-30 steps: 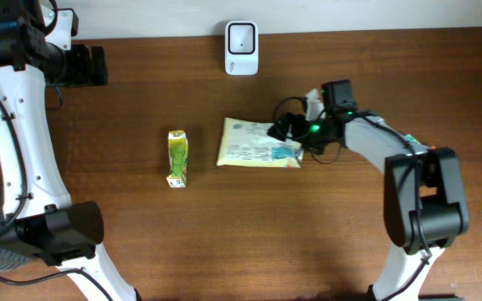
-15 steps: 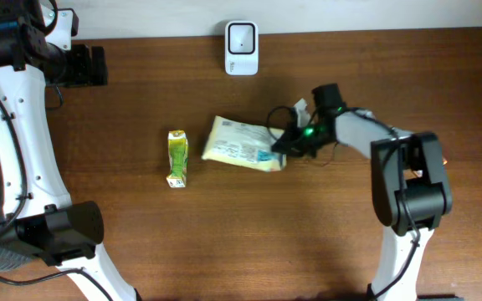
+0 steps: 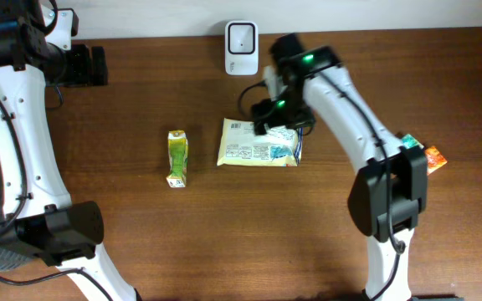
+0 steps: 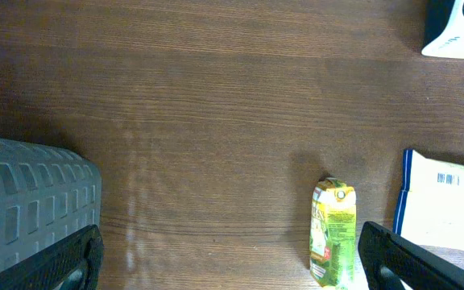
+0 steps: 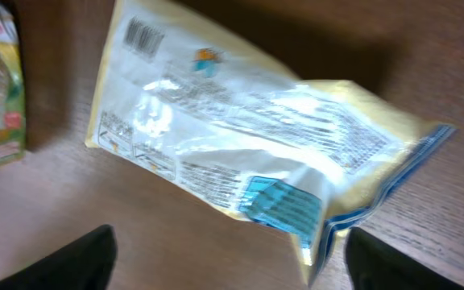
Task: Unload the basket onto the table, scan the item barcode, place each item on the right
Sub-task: 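Grasp the snack bag edge with the right gripper and lift it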
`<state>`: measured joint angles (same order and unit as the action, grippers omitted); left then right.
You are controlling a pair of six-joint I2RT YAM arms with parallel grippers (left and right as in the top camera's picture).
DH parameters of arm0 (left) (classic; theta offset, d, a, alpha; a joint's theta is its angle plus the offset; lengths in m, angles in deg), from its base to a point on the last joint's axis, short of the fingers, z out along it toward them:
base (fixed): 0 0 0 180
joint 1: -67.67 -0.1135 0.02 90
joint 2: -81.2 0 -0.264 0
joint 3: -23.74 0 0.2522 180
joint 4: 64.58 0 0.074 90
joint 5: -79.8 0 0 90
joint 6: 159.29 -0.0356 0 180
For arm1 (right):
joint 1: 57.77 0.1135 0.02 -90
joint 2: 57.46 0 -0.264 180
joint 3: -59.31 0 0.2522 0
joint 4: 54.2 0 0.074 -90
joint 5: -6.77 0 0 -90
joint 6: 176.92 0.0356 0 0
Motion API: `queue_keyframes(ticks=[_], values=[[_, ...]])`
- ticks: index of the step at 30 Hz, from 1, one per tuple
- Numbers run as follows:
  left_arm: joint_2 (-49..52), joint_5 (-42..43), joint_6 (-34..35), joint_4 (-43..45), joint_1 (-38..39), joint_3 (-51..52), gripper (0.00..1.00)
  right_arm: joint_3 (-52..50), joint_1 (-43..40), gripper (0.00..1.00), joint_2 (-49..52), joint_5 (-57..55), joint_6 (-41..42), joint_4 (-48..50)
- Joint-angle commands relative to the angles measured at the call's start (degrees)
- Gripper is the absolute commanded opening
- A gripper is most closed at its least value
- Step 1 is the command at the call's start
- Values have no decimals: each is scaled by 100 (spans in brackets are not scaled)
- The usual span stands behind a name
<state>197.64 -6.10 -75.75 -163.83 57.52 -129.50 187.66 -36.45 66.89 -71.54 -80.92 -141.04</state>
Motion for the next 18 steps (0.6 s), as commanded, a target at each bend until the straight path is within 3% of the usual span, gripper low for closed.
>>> queue_keyframes(ticks=[1, 2, 4, 9, 18], values=[[4, 15, -74, 7, -42, -2, 99, -4, -76, 94, -13, -675, -197, 98], [4, 15, -74, 7, -42, -2, 99, -4, -68, 94, -13, -494, -1010, 192], [4, 15, -74, 7, -42, -2, 99, -4, -61, 100, -9, -487, -1856, 321], [4, 15, -74, 7, -42, -2, 99, -4, -195, 99, 328, -479, -2968, 743], [4, 15, -74, 7, -42, -2, 99, -4, -501, 99, 876, 595, -3342, 1589]])
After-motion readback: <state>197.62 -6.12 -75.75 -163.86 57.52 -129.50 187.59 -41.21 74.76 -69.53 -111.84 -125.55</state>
